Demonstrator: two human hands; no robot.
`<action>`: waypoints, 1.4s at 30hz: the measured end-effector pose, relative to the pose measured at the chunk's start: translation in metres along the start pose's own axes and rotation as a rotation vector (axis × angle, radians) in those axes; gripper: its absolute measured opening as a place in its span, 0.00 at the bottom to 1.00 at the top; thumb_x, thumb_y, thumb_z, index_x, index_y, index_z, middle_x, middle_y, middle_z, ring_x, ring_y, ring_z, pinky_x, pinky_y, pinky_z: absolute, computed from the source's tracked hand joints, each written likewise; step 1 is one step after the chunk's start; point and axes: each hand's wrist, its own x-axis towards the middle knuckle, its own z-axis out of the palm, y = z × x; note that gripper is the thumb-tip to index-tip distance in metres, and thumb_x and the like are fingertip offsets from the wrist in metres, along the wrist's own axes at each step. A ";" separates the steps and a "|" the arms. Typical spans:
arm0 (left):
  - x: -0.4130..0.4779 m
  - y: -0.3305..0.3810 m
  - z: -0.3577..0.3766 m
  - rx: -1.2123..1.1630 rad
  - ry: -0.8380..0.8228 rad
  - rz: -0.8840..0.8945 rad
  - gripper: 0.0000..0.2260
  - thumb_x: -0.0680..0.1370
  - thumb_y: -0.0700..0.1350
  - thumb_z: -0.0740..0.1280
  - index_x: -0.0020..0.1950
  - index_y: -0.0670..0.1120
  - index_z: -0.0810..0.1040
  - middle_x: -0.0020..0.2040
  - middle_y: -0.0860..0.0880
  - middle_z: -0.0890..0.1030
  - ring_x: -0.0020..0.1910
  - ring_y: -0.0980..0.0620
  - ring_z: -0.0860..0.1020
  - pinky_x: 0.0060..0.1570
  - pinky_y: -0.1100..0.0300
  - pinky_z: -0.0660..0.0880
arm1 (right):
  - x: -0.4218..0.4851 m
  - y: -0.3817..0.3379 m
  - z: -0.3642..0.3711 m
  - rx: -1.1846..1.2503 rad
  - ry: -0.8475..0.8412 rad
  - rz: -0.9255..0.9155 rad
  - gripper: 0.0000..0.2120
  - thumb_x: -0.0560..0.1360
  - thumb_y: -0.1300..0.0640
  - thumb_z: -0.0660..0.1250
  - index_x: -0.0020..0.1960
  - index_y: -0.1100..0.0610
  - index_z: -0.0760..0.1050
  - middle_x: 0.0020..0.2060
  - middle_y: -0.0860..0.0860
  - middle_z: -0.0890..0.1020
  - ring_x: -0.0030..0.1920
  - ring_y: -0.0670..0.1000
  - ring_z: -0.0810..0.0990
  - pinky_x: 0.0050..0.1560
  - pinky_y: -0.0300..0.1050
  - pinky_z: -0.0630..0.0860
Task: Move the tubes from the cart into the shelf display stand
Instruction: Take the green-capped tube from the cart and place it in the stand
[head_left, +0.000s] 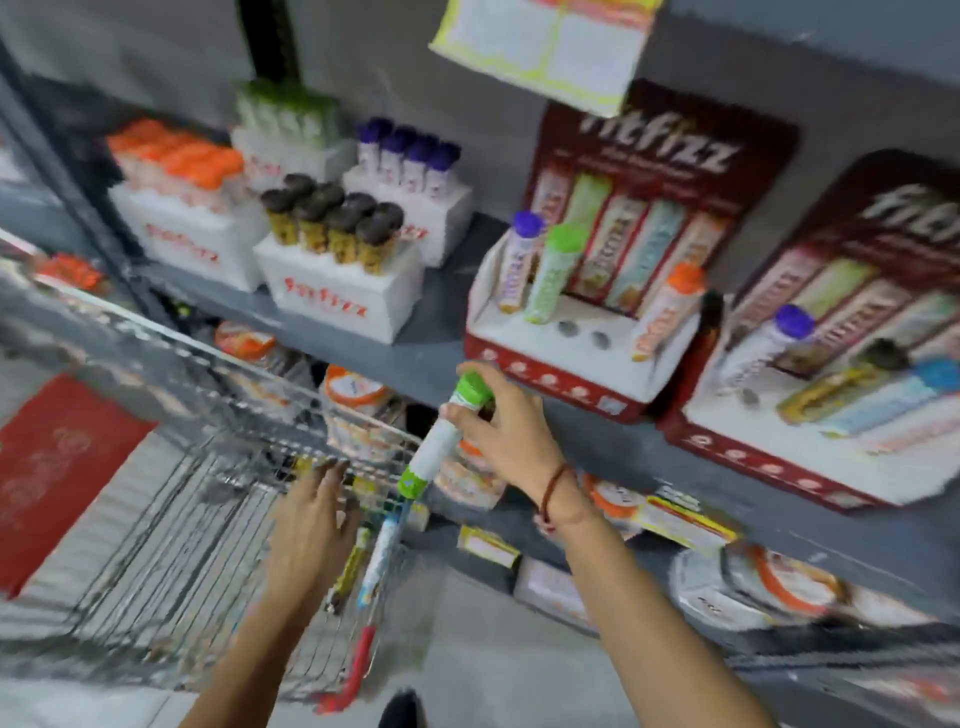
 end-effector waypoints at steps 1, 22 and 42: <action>0.013 0.022 0.002 -0.033 0.008 0.069 0.19 0.69 0.40 0.65 0.59 0.36 0.74 0.55 0.33 0.79 0.50 0.33 0.78 0.48 0.43 0.77 | -0.005 0.000 -0.020 -0.005 0.045 -0.007 0.19 0.72 0.56 0.71 0.61 0.59 0.74 0.52 0.57 0.82 0.54 0.57 0.78 0.54 0.43 0.69; 0.056 0.163 0.061 0.112 -0.205 0.667 0.29 0.78 0.60 0.42 0.69 0.43 0.67 0.69 0.43 0.71 0.69 0.45 0.67 0.68 0.50 0.55 | -0.046 0.041 -0.192 -0.200 0.411 0.034 0.15 0.70 0.54 0.73 0.54 0.57 0.77 0.42 0.46 0.76 0.35 0.37 0.68 0.37 0.14 0.63; 0.041 0.236 0.089 -0.048 -0.260 0.904 0.21 0.79 0.51 0.59 0.69 0.43 0.66 0.71 0.44 0.68 0.71 0.46 0.64 0.70 0.49 0.60 | -0.060 0.047 -0.261 -0.175 0.315 0.280 0.18 0.66 0.67 0.69 0.56 0.61 0.77 0.44 0.53 0.79 0.34 0.49 0.80 0.32 0.37 0.79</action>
